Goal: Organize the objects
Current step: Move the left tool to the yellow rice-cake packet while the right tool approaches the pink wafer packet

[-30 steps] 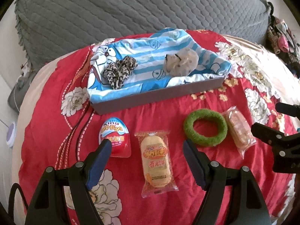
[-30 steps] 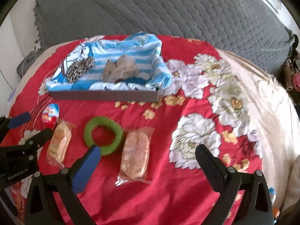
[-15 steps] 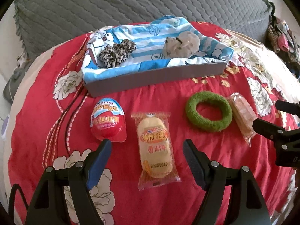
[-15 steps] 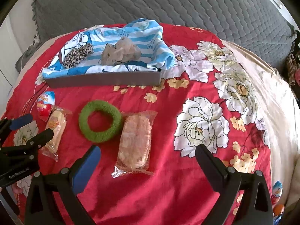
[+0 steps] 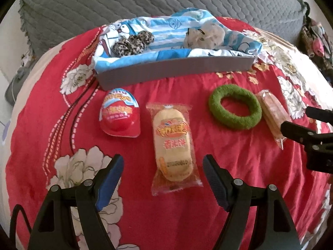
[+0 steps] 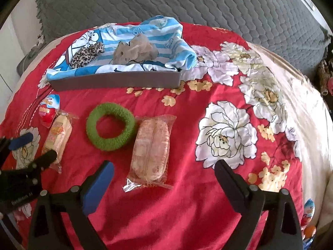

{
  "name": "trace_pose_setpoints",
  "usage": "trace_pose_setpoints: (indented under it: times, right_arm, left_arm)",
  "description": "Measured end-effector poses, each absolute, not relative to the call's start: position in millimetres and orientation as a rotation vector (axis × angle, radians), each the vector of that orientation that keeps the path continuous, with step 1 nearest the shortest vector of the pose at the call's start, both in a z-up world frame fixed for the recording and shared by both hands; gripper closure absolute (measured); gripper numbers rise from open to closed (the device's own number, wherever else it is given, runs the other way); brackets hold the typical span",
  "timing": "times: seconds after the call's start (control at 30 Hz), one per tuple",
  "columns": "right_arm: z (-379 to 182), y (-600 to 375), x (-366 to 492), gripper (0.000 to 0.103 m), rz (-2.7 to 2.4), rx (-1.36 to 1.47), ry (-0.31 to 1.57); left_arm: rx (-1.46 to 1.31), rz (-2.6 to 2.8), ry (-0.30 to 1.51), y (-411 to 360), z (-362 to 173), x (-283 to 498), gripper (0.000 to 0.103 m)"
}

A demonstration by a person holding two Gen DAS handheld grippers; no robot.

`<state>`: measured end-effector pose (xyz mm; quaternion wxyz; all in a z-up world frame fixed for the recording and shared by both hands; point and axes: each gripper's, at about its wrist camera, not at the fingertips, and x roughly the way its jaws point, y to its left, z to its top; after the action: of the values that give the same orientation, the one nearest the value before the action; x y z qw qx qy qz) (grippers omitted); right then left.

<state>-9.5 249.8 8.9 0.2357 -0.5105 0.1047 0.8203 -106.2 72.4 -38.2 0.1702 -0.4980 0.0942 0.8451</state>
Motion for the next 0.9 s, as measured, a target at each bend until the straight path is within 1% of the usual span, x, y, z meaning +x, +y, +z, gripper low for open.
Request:
trace_pose_setpoints:
  times: [0.2, 0.33, 0.43, 0.5, 0.53, 0.57, 0.63, 0.7, 0.73, 0.8, 0.9]
  right_arm:
    - [-0.4, 252.8, -12.9, 0.008, 2.229, -1.413, 0.302]
    - [-6.1, 252.0, -16.4, 0.009, 2.224, -1.428, 0.298]
    - [-8.8, 251.7, -18.3, 0.016, 2.231, -1.437, 0.304]
    - [-12.3, 253.6, -19.9, 0.025, 2.230, -1.453, 0.325]
    - [-14.5, 254.6, -20.9, 0.027, 2.226, -1.465, 0.333]
    - [-16.5, 255.6, -21.5, 0.031, 2.220, -1.473, 0.341]
    - [-19.5, 257.9, -21.9, 0.032, 2.218, -1.482, 0.362]
    - [-20.5, 259.1, -22.0, 0.032, 2.220, -1.481, 0.366]
    - [-20.8, 259.2, -22.6, 0.033, 2.219, -1.483, 0.364]
    - [-20.6, 258.0, -23.4, 0.036, 2.224, -1.485, 0.363]
    - [-20.4, 257.2, -24.8, 0.040, 2.232, -1.487, 0.362]
  left_arm:
    - [-1.479, 2.403, 0.176, 74.8, -44.8, -113.3, 0.024]
    - [-1.478, 2.394, 0.170, 77.8, -48.5, -114.2, 0.024]
    - [-1.492, 2.380, 0.156, 77.9, -51.0, -116.5, 0.024]
    - [-1.501, 2.374, 0.143, 77.2, -52.6, -118.5, 0.025]
    - [-1.513, 2.366, 0.135, 76.6, -54.3, -119.7, 0.025]
    - [-1.517, 2.362, 0.129, 76.0, -55.0, -120.1, 0.026]
    - [-1.524, 2.348, 0.111, 76.2, -56.0, -121.6, 0.026]
    - [-1.524, 2.335, 0.099, 77.3, -56.3, -122.7, 0.028]
    - [-1.520, 2.325, 0.095, 78.3, -55.8, -123.6, 0.033]
    - [-1.514, 2.319, 0.092, 79.6, -54.5, -125.2, 0.037]
    - [-1.516, 2.310, 0.092, 80.1, -53.7, -126.8, 0.046]
